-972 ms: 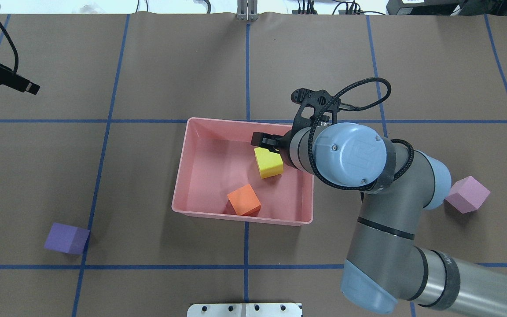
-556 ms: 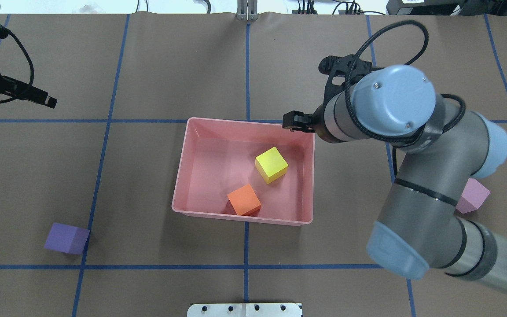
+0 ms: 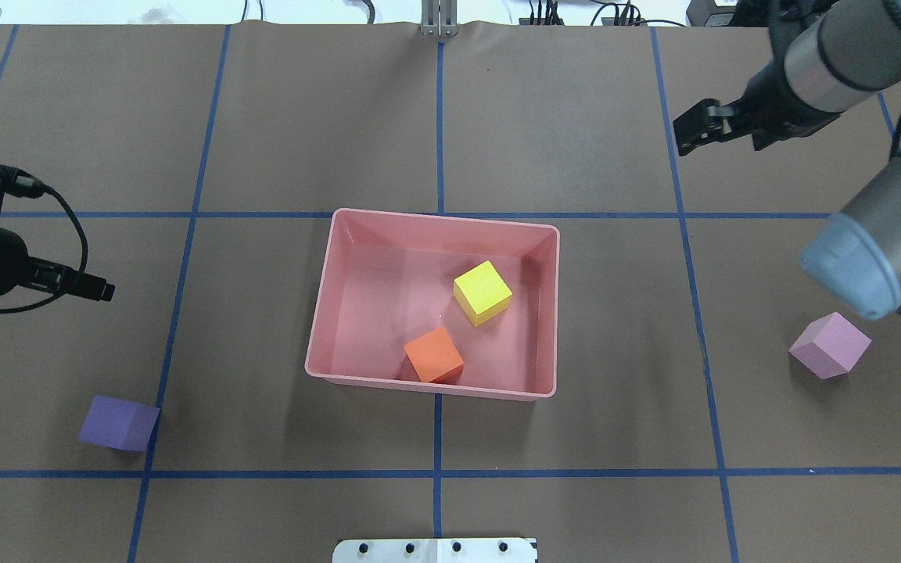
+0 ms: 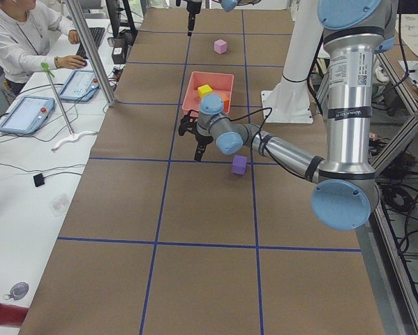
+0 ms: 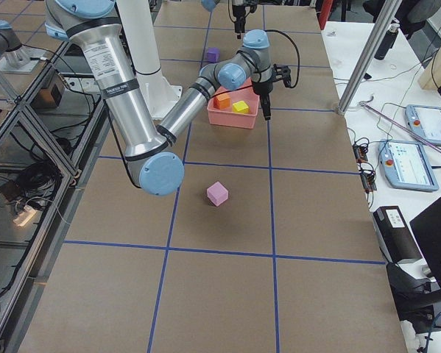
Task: Place blocks into pink bin with both arms
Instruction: 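Raise the right gripper away while the left gripper lowers to the purple cube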
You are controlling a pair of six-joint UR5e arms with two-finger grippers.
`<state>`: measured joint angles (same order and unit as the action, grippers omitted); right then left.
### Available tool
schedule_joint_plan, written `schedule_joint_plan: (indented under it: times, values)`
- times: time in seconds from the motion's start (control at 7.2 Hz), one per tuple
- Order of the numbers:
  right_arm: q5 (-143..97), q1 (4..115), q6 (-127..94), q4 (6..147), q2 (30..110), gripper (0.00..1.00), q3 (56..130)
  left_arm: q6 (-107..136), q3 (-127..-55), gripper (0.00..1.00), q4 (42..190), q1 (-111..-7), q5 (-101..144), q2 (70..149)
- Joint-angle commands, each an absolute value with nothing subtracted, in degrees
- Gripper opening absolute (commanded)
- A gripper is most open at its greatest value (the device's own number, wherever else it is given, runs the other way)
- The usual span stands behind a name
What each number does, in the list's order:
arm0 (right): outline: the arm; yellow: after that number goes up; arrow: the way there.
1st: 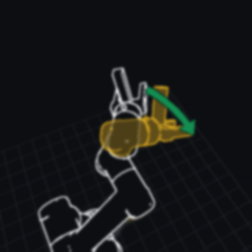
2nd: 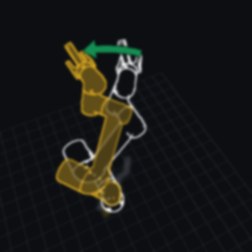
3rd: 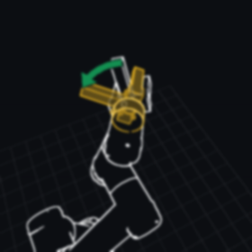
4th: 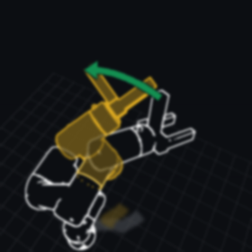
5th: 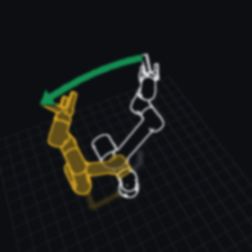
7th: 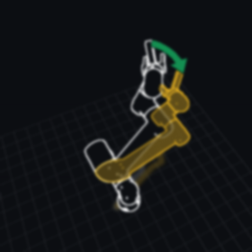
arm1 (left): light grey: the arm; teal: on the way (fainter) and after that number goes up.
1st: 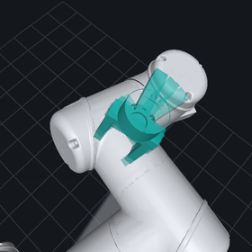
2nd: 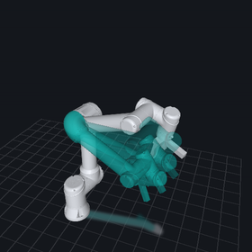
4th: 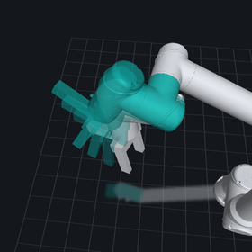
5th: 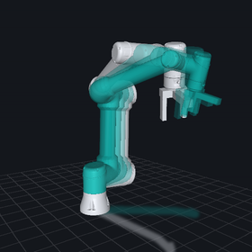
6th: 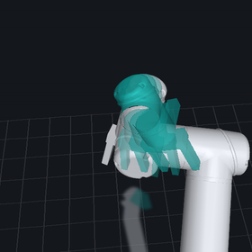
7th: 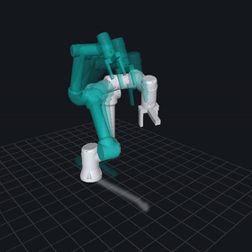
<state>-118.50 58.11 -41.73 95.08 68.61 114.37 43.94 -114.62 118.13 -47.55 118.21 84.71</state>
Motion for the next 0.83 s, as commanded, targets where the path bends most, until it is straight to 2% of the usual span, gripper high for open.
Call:
schedule_joint_plan:
  times: [0.0,0.28,0.69]
  values:
    - [-125.1,66.5,-27.9,94.8,74.8,1.0,113.4,44.8,-116.2,1.0,124.5,-39.8,113.2,77.4]
    - [-128.9,70.7,-24.0,83.3,83.2,1.0,111.8,51.1,-116.4,1.0,129.9,-34.9,110.4,74.5]
    - [-133.0,74.5,-20.3,80.5,85.3,1.0,108.4,59.3,-117.0,1.0,130.4,-28.4,106.6,74.7]
